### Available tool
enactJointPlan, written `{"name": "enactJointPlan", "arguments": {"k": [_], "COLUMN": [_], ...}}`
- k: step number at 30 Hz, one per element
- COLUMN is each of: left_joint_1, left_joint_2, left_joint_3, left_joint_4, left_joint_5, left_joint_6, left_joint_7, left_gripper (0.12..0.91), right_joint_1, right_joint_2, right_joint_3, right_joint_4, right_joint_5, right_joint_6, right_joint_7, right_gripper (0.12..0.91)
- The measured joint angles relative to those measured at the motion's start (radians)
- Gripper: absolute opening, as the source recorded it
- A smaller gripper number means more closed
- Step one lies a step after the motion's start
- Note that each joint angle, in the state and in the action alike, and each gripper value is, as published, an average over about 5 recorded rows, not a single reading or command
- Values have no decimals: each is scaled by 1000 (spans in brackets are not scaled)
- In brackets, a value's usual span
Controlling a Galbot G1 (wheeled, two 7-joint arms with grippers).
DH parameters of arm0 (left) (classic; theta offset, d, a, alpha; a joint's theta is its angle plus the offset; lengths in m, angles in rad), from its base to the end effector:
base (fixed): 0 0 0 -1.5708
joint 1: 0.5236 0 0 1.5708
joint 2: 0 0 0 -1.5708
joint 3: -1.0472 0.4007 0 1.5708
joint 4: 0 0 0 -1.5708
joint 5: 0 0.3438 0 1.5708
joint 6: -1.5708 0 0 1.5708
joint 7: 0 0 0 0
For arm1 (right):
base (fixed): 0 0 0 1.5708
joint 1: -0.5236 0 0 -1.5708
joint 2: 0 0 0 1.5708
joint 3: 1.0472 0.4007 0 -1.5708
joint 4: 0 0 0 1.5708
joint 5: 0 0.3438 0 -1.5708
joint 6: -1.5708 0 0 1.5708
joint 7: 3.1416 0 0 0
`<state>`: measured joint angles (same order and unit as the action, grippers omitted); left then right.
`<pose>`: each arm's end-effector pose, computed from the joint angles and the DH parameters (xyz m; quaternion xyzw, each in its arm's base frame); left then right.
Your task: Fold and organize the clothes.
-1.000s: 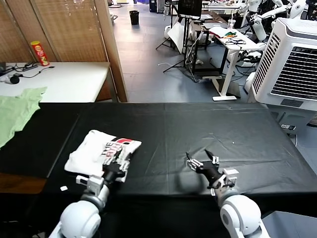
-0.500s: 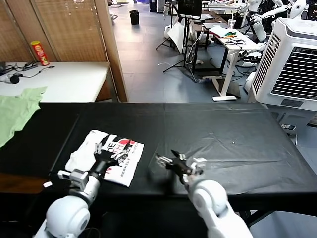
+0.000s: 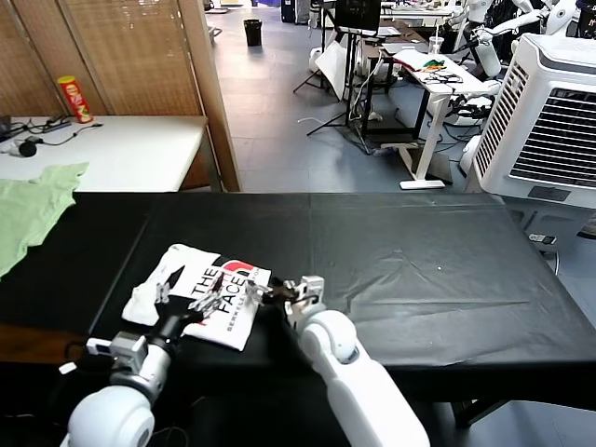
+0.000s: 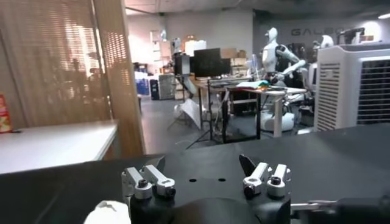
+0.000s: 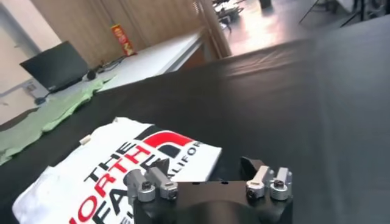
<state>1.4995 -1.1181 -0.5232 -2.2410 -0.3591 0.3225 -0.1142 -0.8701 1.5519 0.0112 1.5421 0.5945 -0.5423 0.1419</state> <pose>0.1688 0.0818 -0.2692 -0.0760 -0.9935 -0.0399 0.0745 0.3677 0.1607 -0.3544 0.2532 -0.9170 -0.1515 0.2683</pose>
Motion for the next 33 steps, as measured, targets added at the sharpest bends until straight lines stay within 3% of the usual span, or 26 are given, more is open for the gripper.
{"name": "enactJointPlan", "arguments": {"k": [10, 13, 20, 23, 25, 29, 33], "left_joint_1": [18, 21, 25, 29, 33, 39, 36], "left_joint_2": [-7, -11, -19, -26, -29, -32, -30], "left_joint_3": [-24, -27, -32, -31, -30, -29, -28], "left_joint_4": [-1, 2, 18, 29, 37, 53, 67], "left_joint_5": [-2, -1, -1, -1, 1, 5, 4], "left_joint_6": [-5, -8, -21, -37, -54, -76, -97], "left_joint_7": [0, 0, 1, -2, -7, -18, -28], "left_gripper": [798, 798, 798, 798, 798, 798, 798], "right_joint_1": [16, 35, 133, 170, 175, 137, 40], "right_joint_2": [4, -20, -123, -167, -193, -247, -312], "right_joint_3": [10, 29, 58, 61, 67, 86, 114], "right_joint_4": [-44, -55, -140, -168, -166, -108, 9], "right_joint_5": [-57, -110, -259, -308, -354, -466, -527], "right_joint_6": [11, 3, 25, 62, 102, 218, 299], "right_joint_7": [-28, -66, -204, -262, -293, -327, -318], "right_gripper": [184, 134, 133, 161, 231, 442, 668]}}
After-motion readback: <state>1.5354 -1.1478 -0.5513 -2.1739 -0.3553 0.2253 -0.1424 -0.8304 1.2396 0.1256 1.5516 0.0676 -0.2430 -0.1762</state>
